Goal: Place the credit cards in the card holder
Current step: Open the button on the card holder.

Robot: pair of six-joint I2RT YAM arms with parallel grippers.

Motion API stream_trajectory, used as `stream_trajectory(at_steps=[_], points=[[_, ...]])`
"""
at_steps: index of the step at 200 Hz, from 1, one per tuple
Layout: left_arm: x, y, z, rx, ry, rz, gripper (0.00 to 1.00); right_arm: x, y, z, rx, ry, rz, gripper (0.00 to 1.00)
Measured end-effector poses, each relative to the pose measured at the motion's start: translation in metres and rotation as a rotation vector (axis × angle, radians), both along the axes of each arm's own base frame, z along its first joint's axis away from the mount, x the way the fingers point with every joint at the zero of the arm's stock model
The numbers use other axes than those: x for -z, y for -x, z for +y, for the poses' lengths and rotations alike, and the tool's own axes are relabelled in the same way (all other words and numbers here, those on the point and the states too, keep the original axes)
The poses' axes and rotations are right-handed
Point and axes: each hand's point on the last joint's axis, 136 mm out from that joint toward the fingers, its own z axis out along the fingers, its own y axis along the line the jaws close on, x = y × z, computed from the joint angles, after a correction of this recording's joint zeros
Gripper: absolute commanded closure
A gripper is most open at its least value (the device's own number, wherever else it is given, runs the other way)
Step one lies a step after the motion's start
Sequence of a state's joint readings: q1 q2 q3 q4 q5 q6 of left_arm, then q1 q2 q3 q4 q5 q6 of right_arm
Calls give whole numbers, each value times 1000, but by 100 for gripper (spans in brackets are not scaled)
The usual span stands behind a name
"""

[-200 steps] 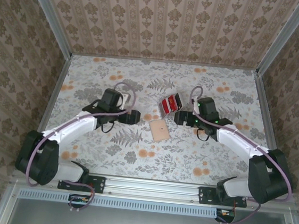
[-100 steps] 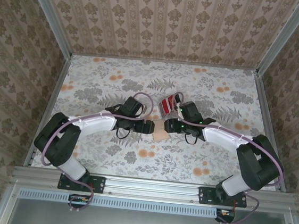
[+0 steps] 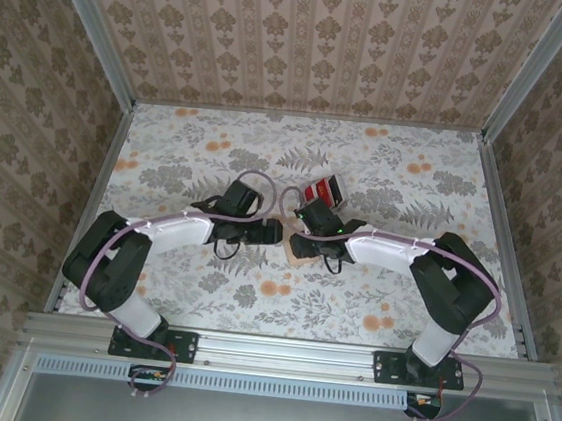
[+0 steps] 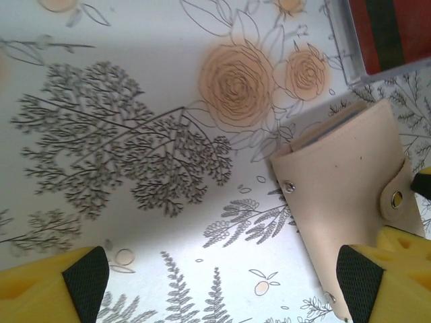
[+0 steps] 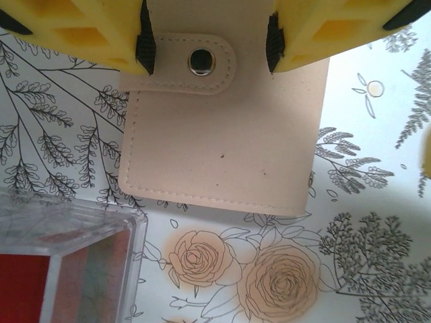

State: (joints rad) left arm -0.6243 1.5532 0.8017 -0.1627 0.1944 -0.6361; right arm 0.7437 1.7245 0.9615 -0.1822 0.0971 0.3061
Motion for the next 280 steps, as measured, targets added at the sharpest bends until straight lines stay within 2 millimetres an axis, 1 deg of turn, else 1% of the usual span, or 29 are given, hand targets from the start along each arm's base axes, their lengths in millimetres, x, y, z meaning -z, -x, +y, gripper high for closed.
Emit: stream_trajectory(at_steps=[29,61,83,106,122,134,156,199,236,280], points=[[-4,-4,8,-24,12,-16,9,-1,-2,1,-9,26,-20,53],[-3,-3,9,-25,12,-16,8,-3,-7,0,-1,41,-36,53],[-2,-3,9,-25,12,-16,8,2,-9,0,-1,65,-25,54],[-3,-4,8,-26,15,-20,8,5,-10,0,-9,86,-26,58],[-4,-5,8,-26,19,-26,8,5,-10,0,-11,94,-31,63],[-4,-5,7,-29,22,-26,8,5,-10,0,-12,95,-32,71],[-3,-5,7,-34,25,-19,8,4,-11,1,-14,96,-35,81],[1,-4,7,-40,26,-2,9,0,-13,2,-14,92,-48,92],[1,-5,3,-38,44,1,9,-1,-11,3,-13,80,-48,94],[2,-6,-4,-37,80,16,10,-3,0,1,-11,1,-5,94]])
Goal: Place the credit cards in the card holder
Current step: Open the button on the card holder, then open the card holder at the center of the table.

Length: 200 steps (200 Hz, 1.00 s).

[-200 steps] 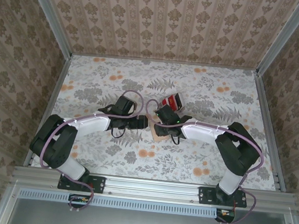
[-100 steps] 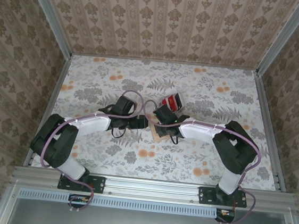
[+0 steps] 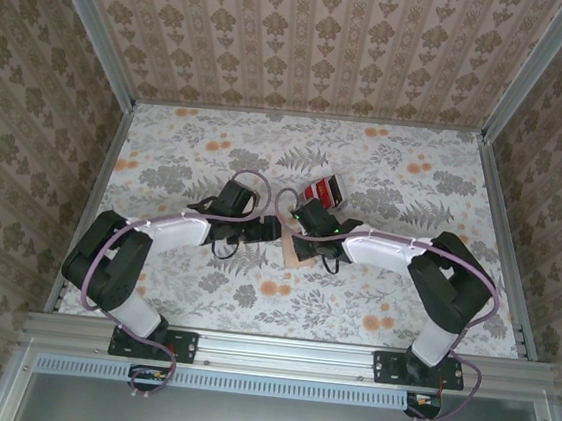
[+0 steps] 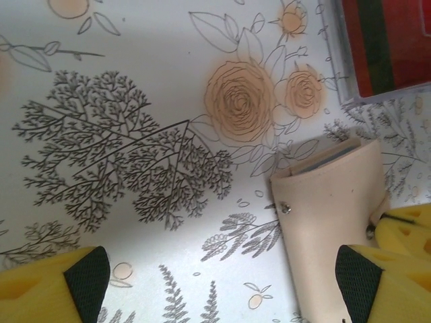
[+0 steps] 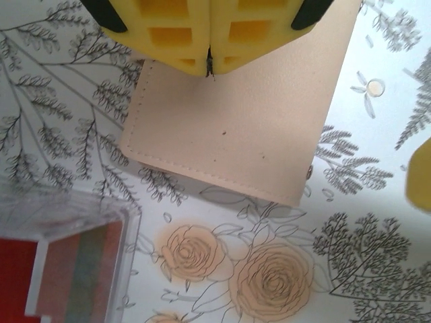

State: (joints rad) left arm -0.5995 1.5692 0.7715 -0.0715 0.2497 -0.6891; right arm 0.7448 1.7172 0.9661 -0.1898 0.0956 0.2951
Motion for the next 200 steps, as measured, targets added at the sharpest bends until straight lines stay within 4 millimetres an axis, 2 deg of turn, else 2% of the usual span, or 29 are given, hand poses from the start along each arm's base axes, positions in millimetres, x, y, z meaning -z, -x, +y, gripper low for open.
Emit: stream_trajectory(at_steps=[80,152,200], points=[[-7,1,-18,37,66,-12,12,-26,-1,-24,108,-329,48,94],[-8,8,-37,92,82,-6,12,-54,3,-14,77,-499,16,93],[-16,5,-46,107,97,-24,12,-60,3,-15,78,-537,9,93]])
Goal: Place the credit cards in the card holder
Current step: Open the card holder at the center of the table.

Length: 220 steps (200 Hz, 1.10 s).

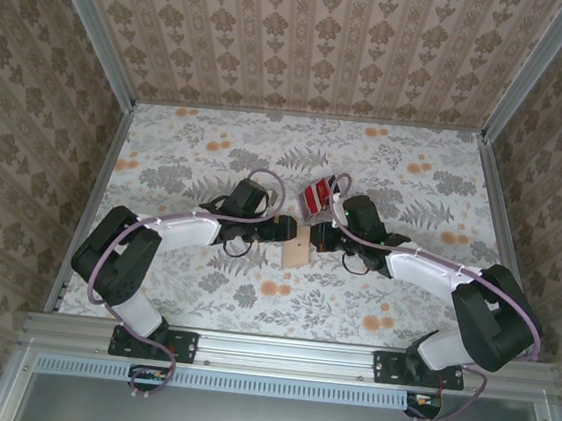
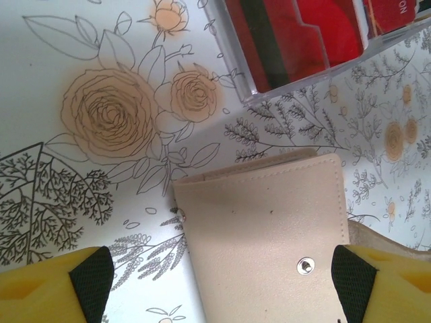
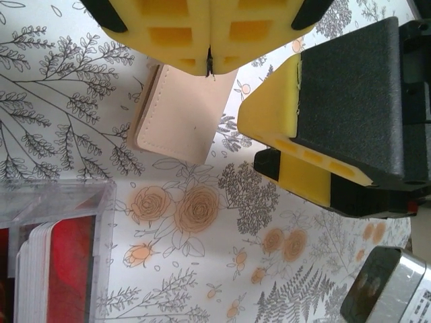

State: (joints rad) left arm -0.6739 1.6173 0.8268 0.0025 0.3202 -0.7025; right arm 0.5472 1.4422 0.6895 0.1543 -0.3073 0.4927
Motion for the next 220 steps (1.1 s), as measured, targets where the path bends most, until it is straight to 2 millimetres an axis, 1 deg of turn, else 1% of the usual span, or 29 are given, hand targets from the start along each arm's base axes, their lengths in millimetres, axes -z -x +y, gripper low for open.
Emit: stream_trajectory(at_steps=[39,53,69,98,155,174,193,220], points=[[-7,2,-11,28,21,-11,13,-4,2,0,-3,-44,-14,93],[-9,2,-13,33,27,-13,13,-10,5,0,-9,-69,-29,93],[-10,2,-14,37,32,-15,16,-18,7,0,-10,-92,-53,92],[-11,1,-17,44,43,-18,16,-31,7,1,-16,-127,-91,92],[-11,0,-20,52,59,-22,17,-37,8,5,-37,-162,-106,92],[-11,0,-21,52,60,-23,21,-39,8,5,-39,-167,-113,92],[-11,0,-21,53,62,-21,30,-41,8,5,-38,-168,-116,92],[-11,0,-21,51,64,-21,31,-37,6,0,-17,-154,-109,92]])
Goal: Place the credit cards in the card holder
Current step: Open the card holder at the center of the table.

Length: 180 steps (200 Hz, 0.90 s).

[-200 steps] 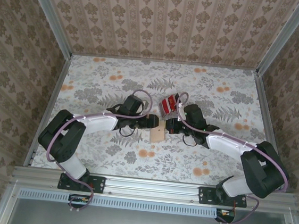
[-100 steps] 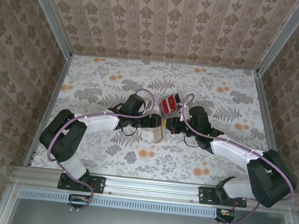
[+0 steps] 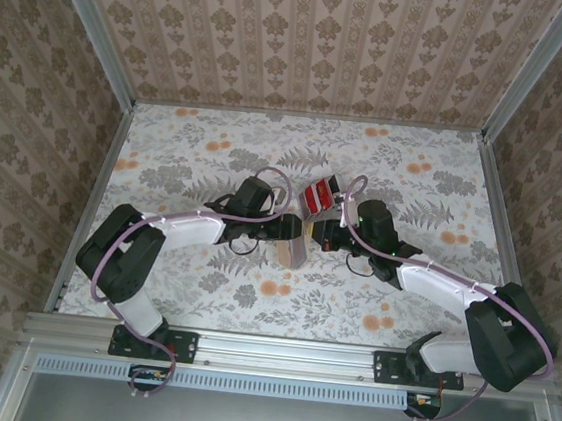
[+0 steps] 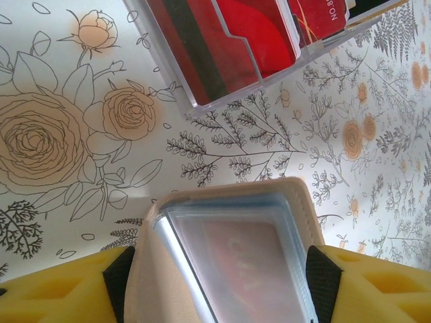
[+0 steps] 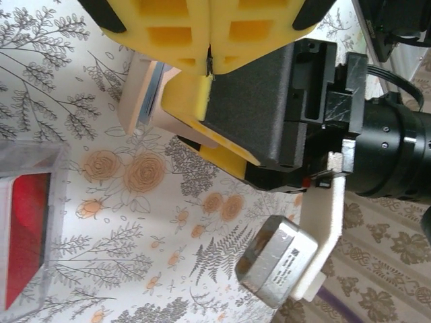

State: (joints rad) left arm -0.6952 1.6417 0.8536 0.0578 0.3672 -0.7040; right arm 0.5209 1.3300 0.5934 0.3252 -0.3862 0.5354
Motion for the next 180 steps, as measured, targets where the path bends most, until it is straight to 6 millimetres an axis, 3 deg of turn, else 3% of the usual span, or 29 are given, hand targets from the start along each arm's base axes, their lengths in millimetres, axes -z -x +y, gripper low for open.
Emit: stream_trajectory(at_steps=[33,52,92,126,180], points=[[1,0,1,-1,-3,1,29,7,-6,-10,47,27,15,92],[2,0,2,-4,-10,2,34,9,-7,-13,59,33,25,92],[11,3,12,-10,-37,2,74,14,-9,-19,89,59,36,92],[21,2,34,-59,-54,24,94,31,-11,-35,164,141,78,92],[24,-6,51,-101,-53,30,95,47,-17,-50,240,245,133,89]])
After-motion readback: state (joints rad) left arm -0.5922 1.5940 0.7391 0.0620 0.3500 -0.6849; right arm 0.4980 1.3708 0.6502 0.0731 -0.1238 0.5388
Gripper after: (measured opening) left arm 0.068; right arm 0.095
